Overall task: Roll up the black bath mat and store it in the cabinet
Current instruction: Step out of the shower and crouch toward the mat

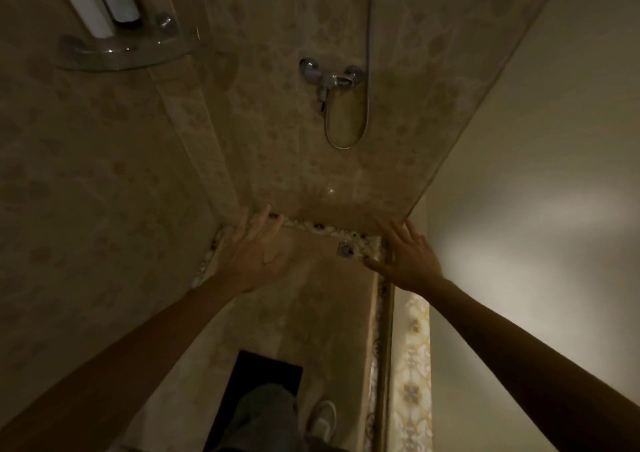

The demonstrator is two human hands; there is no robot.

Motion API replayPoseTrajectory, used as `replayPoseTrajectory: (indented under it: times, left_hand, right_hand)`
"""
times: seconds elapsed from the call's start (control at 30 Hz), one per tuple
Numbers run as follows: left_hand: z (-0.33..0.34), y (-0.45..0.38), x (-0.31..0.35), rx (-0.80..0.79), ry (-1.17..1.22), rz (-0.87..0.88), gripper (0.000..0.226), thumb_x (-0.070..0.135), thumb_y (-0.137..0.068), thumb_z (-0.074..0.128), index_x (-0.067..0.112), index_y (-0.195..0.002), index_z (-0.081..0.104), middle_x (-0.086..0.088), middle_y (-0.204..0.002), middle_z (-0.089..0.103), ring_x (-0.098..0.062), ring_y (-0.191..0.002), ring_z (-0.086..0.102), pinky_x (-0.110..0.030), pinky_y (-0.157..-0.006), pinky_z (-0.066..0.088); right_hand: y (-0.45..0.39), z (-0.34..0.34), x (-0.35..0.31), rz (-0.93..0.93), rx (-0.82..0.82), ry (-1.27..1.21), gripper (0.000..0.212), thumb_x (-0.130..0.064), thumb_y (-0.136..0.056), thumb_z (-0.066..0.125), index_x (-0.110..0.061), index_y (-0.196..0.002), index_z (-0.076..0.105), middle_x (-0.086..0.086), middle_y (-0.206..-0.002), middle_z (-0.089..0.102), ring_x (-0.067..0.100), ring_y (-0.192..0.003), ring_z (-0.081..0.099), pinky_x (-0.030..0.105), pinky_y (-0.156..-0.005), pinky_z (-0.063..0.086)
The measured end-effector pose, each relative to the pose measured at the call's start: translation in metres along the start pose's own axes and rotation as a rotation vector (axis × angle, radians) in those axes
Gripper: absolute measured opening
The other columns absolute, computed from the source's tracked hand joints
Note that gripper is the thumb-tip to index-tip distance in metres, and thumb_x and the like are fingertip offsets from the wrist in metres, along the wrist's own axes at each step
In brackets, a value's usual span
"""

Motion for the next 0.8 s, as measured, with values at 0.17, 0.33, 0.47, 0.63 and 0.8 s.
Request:
replayPoseTrajectory:
  times: [0.17,0.33,0.47,0.63,0.8]
  left_hand:
    - [-0.003,-0.046,0.001,-0.034,-0.037,-0.065,0.079,0.068,-0.089,0.036,0.045,-0.155,-0.002,0.014,-0.162,-0.022,-0.032,-0.151,-0.013,-0.058,-0.121,0.006]
    - [0.01,-0.087,-0.015,-0.001,0.022,-0.124,0.078,0.061,-0.094,0.045,0.048,-0.154,-0.002,0.016,-0.162,-0.02,-0.031,-0.151,-0.004,-0.056,-0.12,0.007]
    - [0.029,-0.114,-0.048,-0.003,0.035,-0.253,0.084,0.075,-0.083,0.024,0.043,-0.156,-0.004,0.011,-0.165,-0.015,-0.033,-0.152,-0.005,-0.053,-0.122,0.004]
    - [0.064,-0.14,-0.092,-0.005,0.22,-0.505,0.078,0.069,-0.094,0.034,0.045,-0.155,-0.008,0.012,-0.164,-0.019,-0.026,-0.15,-0.021,-0.054,-0.122,0.001]
    - [0.068,-0.129,-0.099,0.076,0.318,-0.613,0.077,0.069,-0.095,0.031,0.042,-0.154,-0.012,0.009,-0.164,-0.021,-0.025,-0.15,-0.021,-0.055,-0.122,0.002]
  right_hand:
    - [-0.041,-0.005,0.021,-0.017,-0.018,0.005,0.097,-0.085,-0.083,0.043,-0.039,-0.159,0.004,-0.003,-0.17,0.002,0.028,-0.155,-0.007,0.053,-0.123,0.009]
    - [-0.107,0.001,0.02,-0.087,-0.068,0.024,0.097,-0.086,-0.083,0.04,-0.041,-0.159,0.0,-0.005,-0.17,-0.001,0.025,-0.155,-0.009,0.051,-0.125,0.007]
    - [-0.175,0.011,-0.001,-0.206,-0.121,0.09,0.093,-0.085,-0.084,0.038,-0.041,-0.158,0.005,-0.005,-0.17,0.002,0.023,-0.156,-0.007,0.047,-0.125,0.006]
    - [-0.249,0.032,-0.046,-0.362,-0.188,0.145,0.101,-0.092,-0.071,0.021,-0.04,-0.158,0.015,-0.006,-0.169,0.014,0.023,-0.156,-0.001,0.049,-0.123,0.013]
    - [-0.301,0.055,-0.11,-0.588,-0.389,0.3,0.091,-0.084,-0.083,0.038,-0.044,-0.157,0.005,-0.006,-0.169,0.009,0.025,-0.156,0.006,0.049,-0.125,0.01]
Point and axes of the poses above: each hand's wrist, its own y-axis away from the middle knuckle, its own z-axis out of the palm, x = y × z, the point moved 5 cm from there along -y, towards the middle knuckle
